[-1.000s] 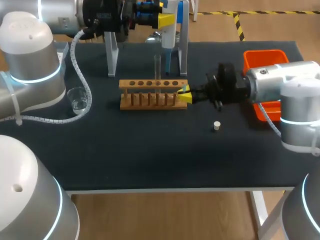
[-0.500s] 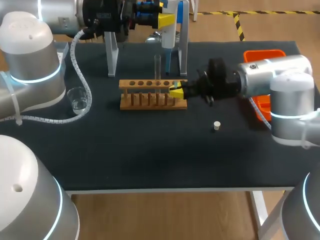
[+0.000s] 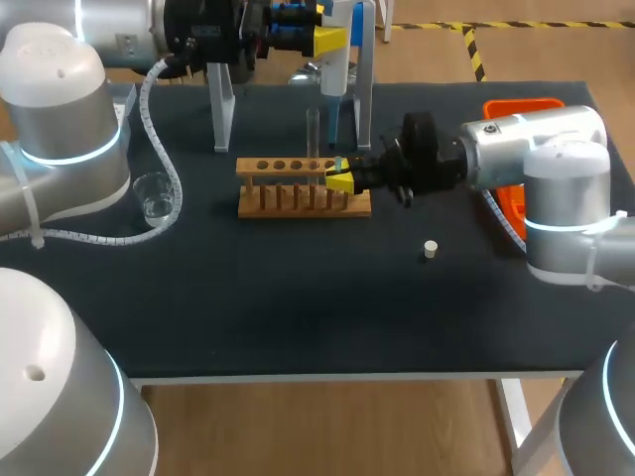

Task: Invert the test tube, pick up the pipette, mount the tip to pipette, aspirate from beaker and dispense into the tube, eject the tip, return the pipette, and cap with the stopper.

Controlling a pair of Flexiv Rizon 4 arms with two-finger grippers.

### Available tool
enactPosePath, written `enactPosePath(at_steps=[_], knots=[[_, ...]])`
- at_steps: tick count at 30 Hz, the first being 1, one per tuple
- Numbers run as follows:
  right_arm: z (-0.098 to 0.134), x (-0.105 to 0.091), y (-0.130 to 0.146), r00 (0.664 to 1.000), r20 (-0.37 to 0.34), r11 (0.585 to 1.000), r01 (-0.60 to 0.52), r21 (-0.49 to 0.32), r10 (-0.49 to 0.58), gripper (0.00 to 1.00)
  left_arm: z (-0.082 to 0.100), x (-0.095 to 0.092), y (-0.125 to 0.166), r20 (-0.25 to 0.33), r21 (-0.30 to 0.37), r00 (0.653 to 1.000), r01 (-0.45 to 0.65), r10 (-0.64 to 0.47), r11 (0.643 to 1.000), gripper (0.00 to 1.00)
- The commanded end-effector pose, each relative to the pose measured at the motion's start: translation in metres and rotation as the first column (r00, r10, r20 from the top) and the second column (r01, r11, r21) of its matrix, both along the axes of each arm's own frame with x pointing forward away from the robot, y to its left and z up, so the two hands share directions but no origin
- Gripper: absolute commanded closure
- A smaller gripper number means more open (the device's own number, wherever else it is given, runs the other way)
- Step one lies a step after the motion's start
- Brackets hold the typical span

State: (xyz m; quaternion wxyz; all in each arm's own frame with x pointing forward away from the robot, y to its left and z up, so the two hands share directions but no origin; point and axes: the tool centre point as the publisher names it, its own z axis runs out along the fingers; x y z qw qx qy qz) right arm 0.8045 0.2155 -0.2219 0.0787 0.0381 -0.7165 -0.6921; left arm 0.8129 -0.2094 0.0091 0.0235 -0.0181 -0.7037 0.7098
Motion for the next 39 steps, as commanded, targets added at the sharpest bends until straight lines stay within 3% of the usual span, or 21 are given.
enactPosePath(at_steps=[1,39], knots=[[-0.002,0.001,0.004,1.0,-0.003,1.0,0.002,0.003,-0.002,1.0,0.0,0.0,0.001,0.001,-0.002,1.0,0.002,-0.002,1.0,1.0],[0.012,-0.004,0.011,1.0,0.016,0.999,-0.001,0.036,0.001,1.0,0.0,0.0,0.001,0.001,-0.002,1.0,0.002,-0.002,1.0,1.0]])
